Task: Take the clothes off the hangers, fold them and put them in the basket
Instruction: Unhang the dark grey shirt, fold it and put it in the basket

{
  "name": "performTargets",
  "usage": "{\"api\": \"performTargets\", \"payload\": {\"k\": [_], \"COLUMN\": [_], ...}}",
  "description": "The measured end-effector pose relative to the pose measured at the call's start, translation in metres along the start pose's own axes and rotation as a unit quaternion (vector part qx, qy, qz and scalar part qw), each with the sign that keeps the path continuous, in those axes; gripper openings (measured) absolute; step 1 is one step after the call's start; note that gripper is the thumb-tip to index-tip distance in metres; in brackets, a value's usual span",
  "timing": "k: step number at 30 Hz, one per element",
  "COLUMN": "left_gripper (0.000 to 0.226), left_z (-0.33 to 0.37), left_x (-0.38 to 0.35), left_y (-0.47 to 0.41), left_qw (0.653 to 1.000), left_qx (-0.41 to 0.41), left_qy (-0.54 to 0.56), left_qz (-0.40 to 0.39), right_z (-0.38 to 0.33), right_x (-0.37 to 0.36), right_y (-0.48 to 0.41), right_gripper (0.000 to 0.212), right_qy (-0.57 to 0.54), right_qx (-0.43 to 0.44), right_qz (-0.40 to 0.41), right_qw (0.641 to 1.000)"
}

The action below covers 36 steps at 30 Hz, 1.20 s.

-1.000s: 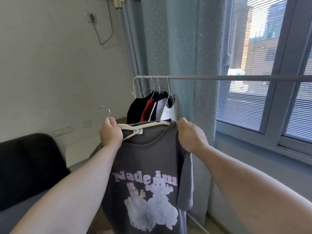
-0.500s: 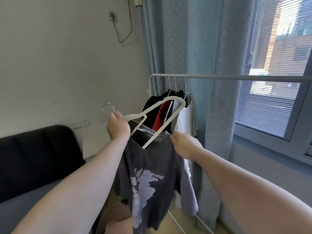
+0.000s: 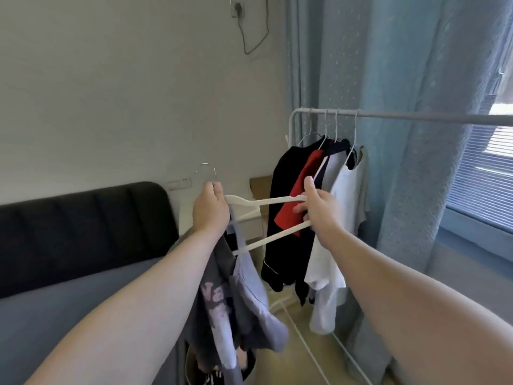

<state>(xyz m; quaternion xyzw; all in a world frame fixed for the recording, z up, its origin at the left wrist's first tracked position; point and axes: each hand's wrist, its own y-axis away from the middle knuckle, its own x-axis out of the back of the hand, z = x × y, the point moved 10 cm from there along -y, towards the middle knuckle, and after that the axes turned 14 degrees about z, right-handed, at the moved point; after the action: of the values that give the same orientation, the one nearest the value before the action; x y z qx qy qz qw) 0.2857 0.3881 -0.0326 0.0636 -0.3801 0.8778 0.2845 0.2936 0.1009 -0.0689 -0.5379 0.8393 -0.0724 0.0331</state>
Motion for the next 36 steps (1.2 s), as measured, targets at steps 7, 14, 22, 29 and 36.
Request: {"api": "performTargets", "payload": {"k": [7, 14, 22, 29, 36], "left_gripper": [0.035, 0.039, 0.039, 0.044, 0.037], "left_z": [-0.044, -0.092, -0.205, -0.294, -0.359], "left_x": [0.038, 0.091, 0.193, 0.267, 0.296], "left_y": [-0.001, -0.001, -0.01, -0.007, -0.028], "left_qw": [0.997, 0.996, 0.962, 0.901, 0.887], "left_qx": [0.052, 0.083, 0.178, 0.269, 0.256], "left_qy": [-0.018, 0.033, -0.143, -0.271, -0.348], "left_qz": [-0.046, -0.011, 0.153, 0.207, 0.165], "right_z": [0.05, 0.06, 0.084, 0.116, 0.162], "right_x": [-0.061, -0.105, -0.157, -0.216, -0.257], "right_y": [0.029, 0.047, 0.075, 0.096, 0.104], "right_gripper": [0.043, 0.022, 0.022, 0.019, 0.013], "right_qy": [0.003, -0.005, 0.014, 0.017, 0.005], "right_qx": [-0.118, -0.162, -0.216, -0.24, -0.292], "right_qz": [-0.105, -0.094, -0.079, -0.062, 0.003], "right_qw": [0.987, 0.982, 0.973, 0.969, 0.956]}}
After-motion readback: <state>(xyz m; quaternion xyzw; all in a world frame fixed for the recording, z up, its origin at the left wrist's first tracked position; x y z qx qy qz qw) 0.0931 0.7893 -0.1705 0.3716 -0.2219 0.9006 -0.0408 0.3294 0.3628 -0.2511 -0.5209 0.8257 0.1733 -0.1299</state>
